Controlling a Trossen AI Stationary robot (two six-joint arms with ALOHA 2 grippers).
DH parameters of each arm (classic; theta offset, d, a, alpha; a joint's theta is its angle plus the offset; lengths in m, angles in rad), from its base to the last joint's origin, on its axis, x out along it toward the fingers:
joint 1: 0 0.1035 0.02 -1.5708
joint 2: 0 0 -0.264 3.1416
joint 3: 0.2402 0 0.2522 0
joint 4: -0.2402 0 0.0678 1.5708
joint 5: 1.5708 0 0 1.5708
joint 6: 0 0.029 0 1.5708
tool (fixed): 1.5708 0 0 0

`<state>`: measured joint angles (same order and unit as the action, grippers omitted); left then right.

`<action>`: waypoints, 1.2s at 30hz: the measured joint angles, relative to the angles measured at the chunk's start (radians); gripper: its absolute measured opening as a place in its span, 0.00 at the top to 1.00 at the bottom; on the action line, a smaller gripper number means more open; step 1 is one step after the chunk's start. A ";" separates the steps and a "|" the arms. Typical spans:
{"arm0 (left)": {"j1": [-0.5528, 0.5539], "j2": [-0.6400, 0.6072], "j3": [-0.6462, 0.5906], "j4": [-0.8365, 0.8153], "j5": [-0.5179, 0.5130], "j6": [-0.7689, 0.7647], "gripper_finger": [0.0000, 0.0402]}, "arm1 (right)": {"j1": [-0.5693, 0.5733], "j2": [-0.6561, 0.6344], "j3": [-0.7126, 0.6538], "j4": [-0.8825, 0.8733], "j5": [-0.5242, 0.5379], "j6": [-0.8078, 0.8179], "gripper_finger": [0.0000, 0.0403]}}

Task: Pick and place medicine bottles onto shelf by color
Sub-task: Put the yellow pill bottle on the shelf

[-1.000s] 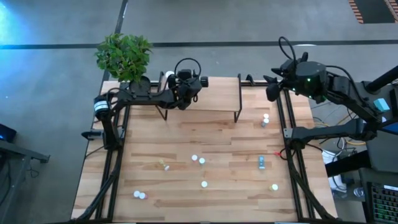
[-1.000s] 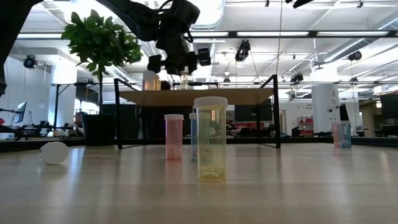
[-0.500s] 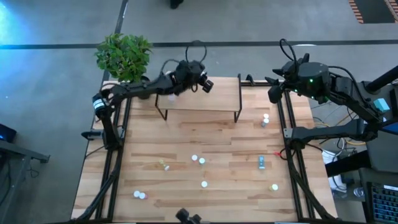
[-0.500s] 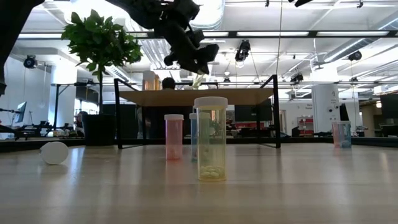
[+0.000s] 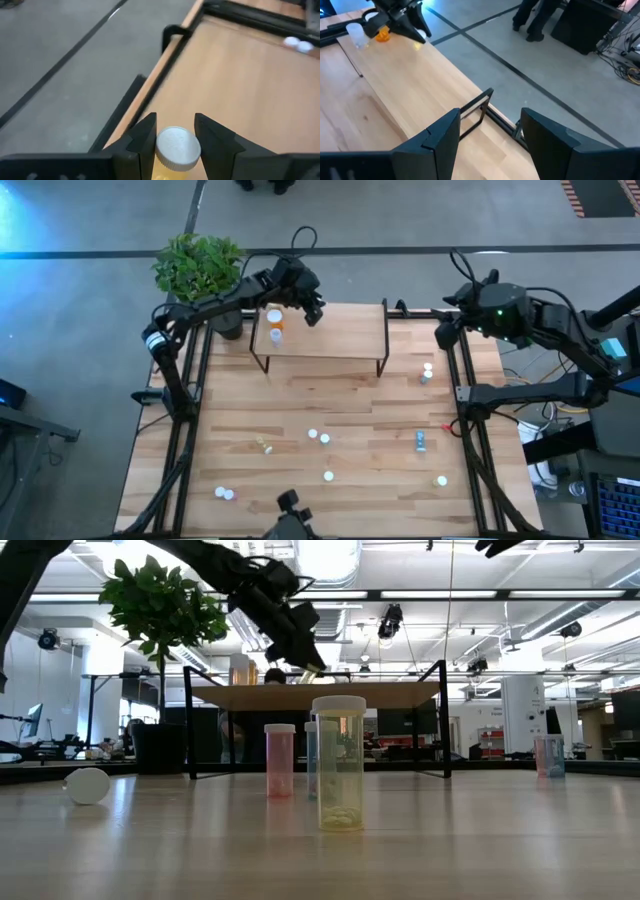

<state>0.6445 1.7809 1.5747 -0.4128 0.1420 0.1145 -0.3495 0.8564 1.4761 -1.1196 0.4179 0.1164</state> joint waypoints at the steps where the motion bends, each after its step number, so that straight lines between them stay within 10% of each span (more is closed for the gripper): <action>1: 0.009 0.000 -0.007 0.006 0.000 -0.002 0.72 | 0.000 -0.003 0.000 0.000 0.000 0.001 0.50; 26: 0.026 -0.087 -0.035 -0.015 -0.069 0.054 0.72 | 0.000 -0.011 0.000 0.005 0.028 0.056 0.50; 31: 0.007 -0.183 -0.038 0.022 0.185 0.033 0.72 | 0.000 -0.011 -0.034 0.101 -0.009 0.104 0.50; 36: -0.073 -0.269 -0.043 0.261 0.339 -0.141 0.72 | 0.000 0.035 -0.163 0.484 -0.271 0.122 0.50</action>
<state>0.5715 1.5118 1.5316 -0.1515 0.4812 -0.0267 -0.3493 0.8913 1.3130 -0.6354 0.1473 0.2388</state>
